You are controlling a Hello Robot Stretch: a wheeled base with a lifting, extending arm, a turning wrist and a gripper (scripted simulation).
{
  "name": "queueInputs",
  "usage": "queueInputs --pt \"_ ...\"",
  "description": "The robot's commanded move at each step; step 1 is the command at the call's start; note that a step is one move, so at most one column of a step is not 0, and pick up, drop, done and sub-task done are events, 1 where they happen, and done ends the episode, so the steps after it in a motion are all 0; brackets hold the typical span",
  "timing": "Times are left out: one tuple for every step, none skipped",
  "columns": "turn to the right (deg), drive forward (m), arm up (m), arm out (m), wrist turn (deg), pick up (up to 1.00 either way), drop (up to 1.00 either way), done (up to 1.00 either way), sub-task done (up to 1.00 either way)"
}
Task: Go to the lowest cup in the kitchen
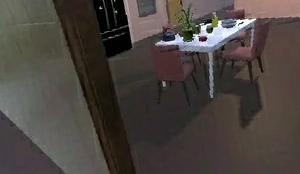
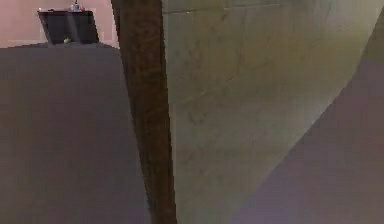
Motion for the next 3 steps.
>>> queueInputs --pt "18.0 0.0 0.0 0.0 0.0 0.0 0.0 0.0 0.0" --pt "0.0 0.3 0.0 0.0 0.0 0.0 0.0 0.0 0.0" --pt "42.0 0.0 0.0 0.0 0.0 0.0 0.0 0.0 0.0"
